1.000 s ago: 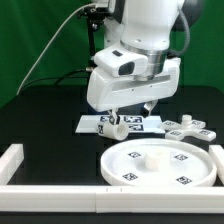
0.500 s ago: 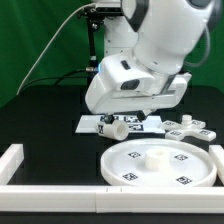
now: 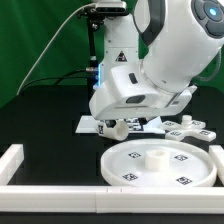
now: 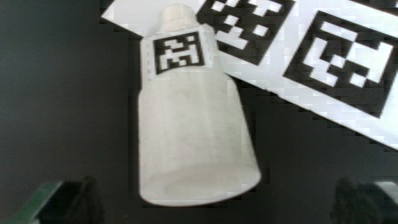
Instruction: Assemble round table
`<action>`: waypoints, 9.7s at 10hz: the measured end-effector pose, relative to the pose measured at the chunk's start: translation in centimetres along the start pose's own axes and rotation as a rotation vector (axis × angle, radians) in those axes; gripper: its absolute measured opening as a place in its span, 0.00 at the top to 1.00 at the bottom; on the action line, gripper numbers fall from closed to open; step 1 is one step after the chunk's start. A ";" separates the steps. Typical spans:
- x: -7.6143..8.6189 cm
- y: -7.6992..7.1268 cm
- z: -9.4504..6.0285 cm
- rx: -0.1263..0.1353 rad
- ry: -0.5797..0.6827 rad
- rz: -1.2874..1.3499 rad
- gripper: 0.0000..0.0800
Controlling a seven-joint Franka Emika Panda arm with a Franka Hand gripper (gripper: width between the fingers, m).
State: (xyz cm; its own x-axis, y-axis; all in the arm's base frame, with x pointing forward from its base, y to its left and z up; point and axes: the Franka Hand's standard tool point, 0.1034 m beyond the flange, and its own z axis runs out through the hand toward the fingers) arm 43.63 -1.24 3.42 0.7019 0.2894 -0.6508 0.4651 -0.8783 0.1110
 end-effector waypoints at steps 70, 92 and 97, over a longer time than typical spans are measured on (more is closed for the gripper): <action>5.9 -0.5 -11.0 0.292 0.730 0.343 0.20; 6.7 1.1 -11.4 0.509 0.724 0.787 0.19; 6.8 0.8 -11.7 0.284 0.785 0.380 0.35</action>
Offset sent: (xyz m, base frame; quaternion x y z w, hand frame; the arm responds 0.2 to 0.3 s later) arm 0.0000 0.0000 0.0000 0.0000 0.0000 0.0000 1.0000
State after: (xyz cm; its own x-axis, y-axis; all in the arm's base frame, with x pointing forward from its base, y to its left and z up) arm 55.07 4.46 7.84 0.9939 0.0460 0.1005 0.0506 -0.9978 -0.0435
